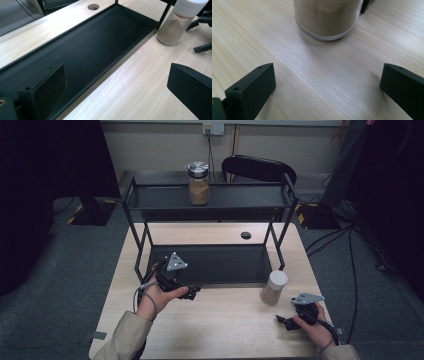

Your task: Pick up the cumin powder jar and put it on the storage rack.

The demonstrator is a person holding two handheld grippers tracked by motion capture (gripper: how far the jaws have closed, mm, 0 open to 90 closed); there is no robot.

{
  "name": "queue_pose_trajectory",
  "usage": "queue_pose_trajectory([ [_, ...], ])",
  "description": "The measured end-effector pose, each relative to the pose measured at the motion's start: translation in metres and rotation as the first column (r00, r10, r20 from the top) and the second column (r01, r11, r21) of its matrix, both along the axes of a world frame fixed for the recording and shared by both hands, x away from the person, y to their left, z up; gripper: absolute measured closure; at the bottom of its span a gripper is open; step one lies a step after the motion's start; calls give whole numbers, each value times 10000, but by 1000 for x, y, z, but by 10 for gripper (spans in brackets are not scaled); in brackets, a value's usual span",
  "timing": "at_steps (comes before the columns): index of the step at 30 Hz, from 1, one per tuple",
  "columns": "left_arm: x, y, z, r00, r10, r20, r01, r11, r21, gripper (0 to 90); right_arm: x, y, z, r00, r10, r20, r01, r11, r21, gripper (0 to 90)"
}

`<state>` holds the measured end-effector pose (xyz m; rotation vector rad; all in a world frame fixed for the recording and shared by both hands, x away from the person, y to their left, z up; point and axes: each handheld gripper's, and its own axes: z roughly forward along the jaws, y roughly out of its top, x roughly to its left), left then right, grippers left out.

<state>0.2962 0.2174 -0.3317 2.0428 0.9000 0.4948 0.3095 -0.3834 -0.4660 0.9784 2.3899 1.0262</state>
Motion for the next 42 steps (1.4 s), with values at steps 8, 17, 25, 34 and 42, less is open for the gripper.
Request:
queue_pose_trajectory([
  [8,-3,0,-18,10000,-33,-52,33,10000,57,15,0,0,0,10000,3,2,-3,10000,-1,0],
  [17,-3,2,-43,9991,-294,-298,295,9996,14,15,0,0,0,10000,3,4,-3,10000,-2,0],
  [25,-6,3,-66,9981,-388,-486,392,9992,80,15,0,0,0,10000,1,5,-1,10000,-2,0],
  [34,-7,7,-97,9947,-449,-927,448,9990,-33,15,0,0,0,10000,0,5,0,10000,-1,0],
  [42,-8,5,-110,9920,-479,-1164,525,9980,362,16,0,0,0,10000,1,4,-1,10000,-2,0],
])
